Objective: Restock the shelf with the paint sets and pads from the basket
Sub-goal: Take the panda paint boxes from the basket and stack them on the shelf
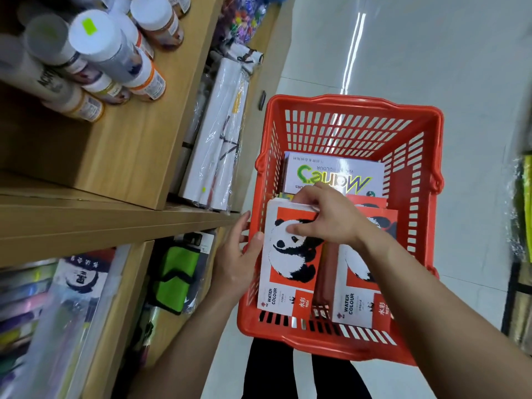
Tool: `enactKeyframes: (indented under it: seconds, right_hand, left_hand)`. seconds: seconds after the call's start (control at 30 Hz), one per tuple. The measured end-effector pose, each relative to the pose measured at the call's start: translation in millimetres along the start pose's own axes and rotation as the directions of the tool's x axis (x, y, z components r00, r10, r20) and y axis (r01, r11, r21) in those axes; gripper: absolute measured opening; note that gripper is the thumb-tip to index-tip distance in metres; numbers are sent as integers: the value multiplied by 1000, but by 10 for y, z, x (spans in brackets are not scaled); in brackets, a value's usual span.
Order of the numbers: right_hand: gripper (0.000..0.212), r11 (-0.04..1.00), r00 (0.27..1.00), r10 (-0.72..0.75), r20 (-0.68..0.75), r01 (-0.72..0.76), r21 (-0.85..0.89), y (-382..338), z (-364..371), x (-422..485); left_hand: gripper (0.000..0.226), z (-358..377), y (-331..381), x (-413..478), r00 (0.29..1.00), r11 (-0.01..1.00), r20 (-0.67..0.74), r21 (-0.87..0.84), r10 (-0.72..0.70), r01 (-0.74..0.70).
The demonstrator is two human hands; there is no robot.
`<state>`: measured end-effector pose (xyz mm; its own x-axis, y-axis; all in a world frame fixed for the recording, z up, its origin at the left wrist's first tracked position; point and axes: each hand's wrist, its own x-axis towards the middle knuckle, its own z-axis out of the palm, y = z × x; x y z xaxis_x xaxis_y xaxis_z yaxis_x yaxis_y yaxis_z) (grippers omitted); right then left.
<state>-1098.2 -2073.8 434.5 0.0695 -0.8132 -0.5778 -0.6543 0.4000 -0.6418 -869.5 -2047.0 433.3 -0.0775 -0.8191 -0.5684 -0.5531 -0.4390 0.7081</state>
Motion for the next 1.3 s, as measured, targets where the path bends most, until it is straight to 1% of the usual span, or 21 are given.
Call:
enactKeyframes:
  seconds: [0.07, 0.1, 0.2, 0.27, 0.33, 0.43, 0.53, 0.6, 0.7, 0.77, 0.87, 0.93, 0.97, 1.03, 1.07, 1.13, 1.17, 1.2, 1.23, 1.27, 1.3]
  right_hand:
    - [68, 993, 1000, 15, -23, -12, 121, -13, 5, -122]
    - [72, 984, 999, 37, -30, -31, 174, -5, 13, -178]
    - [69, 967, 997, 81, 4, -79, 243, 73, -1, -291]
    - [68, 946, 997, 72, 16, -73, 316, 114, 8, -359]
    - [74, 917, 997, 72, -11, -62, 395, 121, 58, -422]
    - [87, 879, 988, 129, -83, -75, 470, 110, 160, -496]
    - [77, 870, 979, 136, -153, -44, 491, 117, 135, -569]
    - [71, 865, 973, 139, -184, -28, 502, 113, -15, -641]
    - [73, 816, 964, 165, -208, -15, 577, 129, -305, -747]
    - [73, 771, 958, 188, -217, -7, 637, 135, -450, -788]
    - [79, 663, 942, 210, -261, 59, 747, 193, -575, -845]
    - [80, 595, 931, 251, -267, 69, 801, 229, -544, -847]
    - [80, 592, 926, 263, -270, 67, 803, 237, -502, -836]
    - [84, 647, 918, 276, -285, 42, 762, 315, -445, -862]
    - [78, 679, 911, 289, -293, 20, 734, 383, -409, -896]
    - [41, 788, 874, 327, -359, -42, 614, 521, -301, -1023]
    - [32, 842, 842, 350, -410, -90, 533, 584, -198, -1085]
    - [34, 878, 819, 367, -441, -148, 455, 641, -67, -1137]
    - [43, 897, 816, 384, -431, -219, 385, 676, 73, -1182]
    - [56, 895, 815, 412, -407, -278, 349, 673, 200, -1203]
    - [69, 870, 799, 464, -383, -330, 365, 651, 303, -1201]
  left_hand:
    - [59, -10, 0, -47, 997, 997, -53, 55, 50, -47]
    - [63, -10, 24, -75, 993, 994, -80, 85, 83, -76]
    - [63, 4, 63, -127, 981, 977, -107, 157, 164, -146]
    - [63, 29, 96, -135, 980, 969, -94, 192, 177, -157]
    - [63, 57, 109, -141, 978, 953, -70, 247, 197, -175]
    - [70, 118, 186, -169, 977, 932, -45, 312, 209, -185]
    - [73, 163, 259, -157, 962, 888, -32, 393, 273, -239]
    - [77, 179, 316, -142, 956, 888, 19, 365, 292, -279]
    - [84, 226, 444, -138, 948, 897, 116, 308, 297, -319]
    - [79, 286, 567, -153, 943, 908, 191, 275, 271, -316]
    - [62, 405, 740, -207, 931, 979, 326, 64, 163, -194]
    - [60, 465, 767, -207, 932, 990, 333, -63, 141, -128]
    - [60, 462, 779, -200, 936, 988, 323, -102, 141, -113]
    - [68, 450, 828, -167, 941, 988, 309, -103, 142, -115]
    - [74, 432, 840, -147, 946, 988, 290, -83, 145, -127]
    - [79, 365, 863, -112, 962, 991, 239, -44, 134, -128]
    - [79, 324, 881, -96, 969, 993, 216, -29, 117, -113]
    - [80, 284, 901, -83, 976, 995, 192, -17, 99, -97]
    - [80, 251, 917, -75, 982, 996, 167, -3, 84, -85]
    - [81, 223, 929, -70, 987, 997, 145, 7, 74, -76]
    - [81, 201, 940, -71, 990, 998, 126, 5, 56, -57]
